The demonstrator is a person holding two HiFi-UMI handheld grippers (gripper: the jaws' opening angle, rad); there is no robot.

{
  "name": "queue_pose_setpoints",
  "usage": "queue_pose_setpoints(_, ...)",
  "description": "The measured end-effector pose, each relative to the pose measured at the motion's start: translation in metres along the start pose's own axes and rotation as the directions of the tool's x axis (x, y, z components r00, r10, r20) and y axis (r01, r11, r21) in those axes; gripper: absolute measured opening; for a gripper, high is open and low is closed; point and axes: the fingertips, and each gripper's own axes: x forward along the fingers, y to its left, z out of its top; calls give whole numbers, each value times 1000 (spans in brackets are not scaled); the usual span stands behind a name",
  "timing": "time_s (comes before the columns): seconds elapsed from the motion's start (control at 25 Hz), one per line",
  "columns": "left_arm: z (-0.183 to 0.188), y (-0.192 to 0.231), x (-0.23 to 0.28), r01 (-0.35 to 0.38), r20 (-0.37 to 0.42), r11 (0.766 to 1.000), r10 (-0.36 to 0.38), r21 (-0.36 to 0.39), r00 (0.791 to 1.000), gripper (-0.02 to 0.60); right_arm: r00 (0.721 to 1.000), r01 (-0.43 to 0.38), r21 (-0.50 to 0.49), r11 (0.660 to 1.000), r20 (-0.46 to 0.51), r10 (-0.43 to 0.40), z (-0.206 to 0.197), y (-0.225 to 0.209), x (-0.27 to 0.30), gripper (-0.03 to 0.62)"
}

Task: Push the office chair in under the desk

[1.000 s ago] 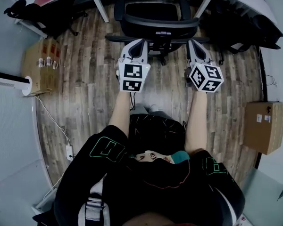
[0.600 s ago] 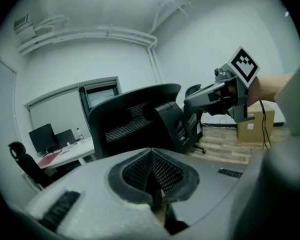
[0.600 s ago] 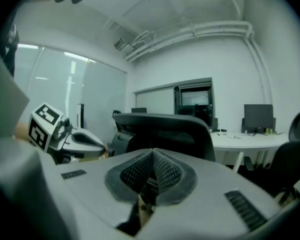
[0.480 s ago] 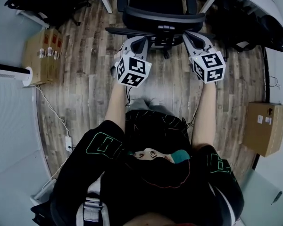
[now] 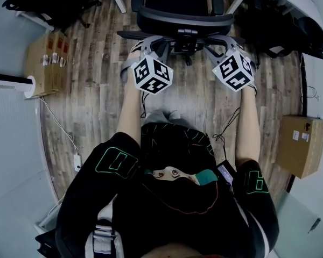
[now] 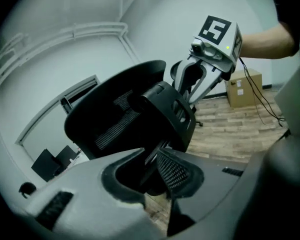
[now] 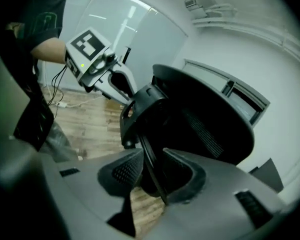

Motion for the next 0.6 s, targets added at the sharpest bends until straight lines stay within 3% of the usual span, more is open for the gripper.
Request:
queue_pose_setpoints(0.12,-5,-6,7,61,-52,995,-57,78,997,111,995,-58,-120,991,-87,48,-10,7,10,136)
queue_pose_setpoints(0.28,-11,-6,15,87,-112,977,-65,195,992,130,981,-107,-254,961,-184,61,-20,12,24,141)
queue_pose_setpoints(0.44,-13,-3,25,107,-154,949,-64,296,986,138,967,-137,-343,929,-250,50,-27,14,37,152)
queue_pose_setpoints(0.6,-17,-9,33,157,-199,925,-91,346,976,141,953,-167,-390,906,-299,48,-35,19,51,140)
